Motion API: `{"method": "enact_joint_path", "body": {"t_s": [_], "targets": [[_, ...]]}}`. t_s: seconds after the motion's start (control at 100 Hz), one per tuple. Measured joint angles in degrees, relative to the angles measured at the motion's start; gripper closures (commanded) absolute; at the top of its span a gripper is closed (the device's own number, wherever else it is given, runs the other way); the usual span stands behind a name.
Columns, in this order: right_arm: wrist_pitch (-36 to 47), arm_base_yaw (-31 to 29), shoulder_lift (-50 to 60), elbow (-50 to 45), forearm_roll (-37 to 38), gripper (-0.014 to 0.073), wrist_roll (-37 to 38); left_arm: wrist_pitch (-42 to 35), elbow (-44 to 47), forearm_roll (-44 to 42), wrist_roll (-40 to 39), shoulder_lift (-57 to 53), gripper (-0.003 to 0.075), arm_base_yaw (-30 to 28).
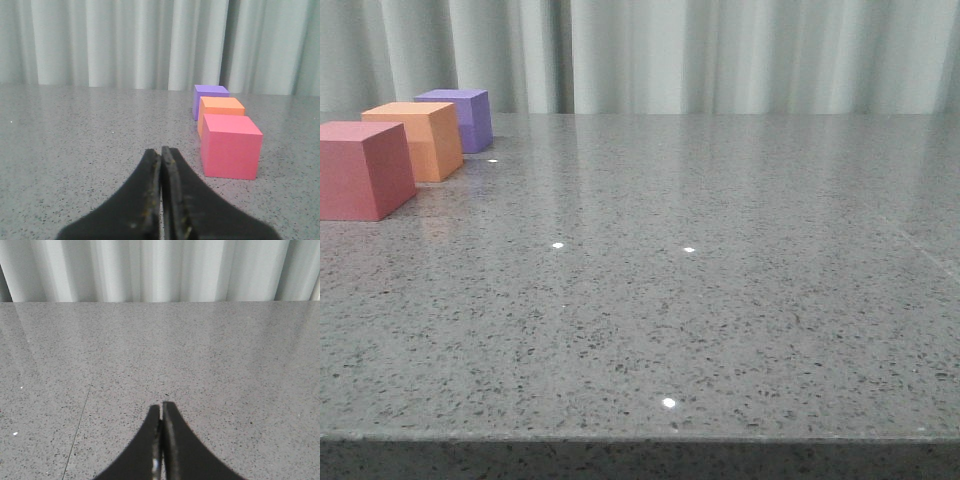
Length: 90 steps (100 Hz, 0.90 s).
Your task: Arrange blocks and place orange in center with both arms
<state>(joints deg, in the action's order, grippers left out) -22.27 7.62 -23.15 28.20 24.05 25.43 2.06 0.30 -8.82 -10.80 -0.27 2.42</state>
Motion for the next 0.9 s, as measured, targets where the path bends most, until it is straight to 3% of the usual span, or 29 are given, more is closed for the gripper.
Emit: {"method": "enact_joint_path", "body": {"t_s": [0.4, 0.65, 0.9], "targets": [[0.00, -0.09, 0.68, -0.40, -0.44, 0.0662, -2.43, 0.00, 0.00, 0.00, 0.00, 0.00, 0.0741, 0.00], [3.92, -0.61, 9.66, -7.22, -10.58, 0.0662, -13.13, 0.00, 0.00, 0.00, 0.00, 0.00, 0.0741, 0.00], [12.50, -4.15, 19.83, -18.92, -18.74, 0.0662, -15.88, 0.00, 0.00, 0.00, 0.00, 0.00, 0.0741, 0.00]]}}
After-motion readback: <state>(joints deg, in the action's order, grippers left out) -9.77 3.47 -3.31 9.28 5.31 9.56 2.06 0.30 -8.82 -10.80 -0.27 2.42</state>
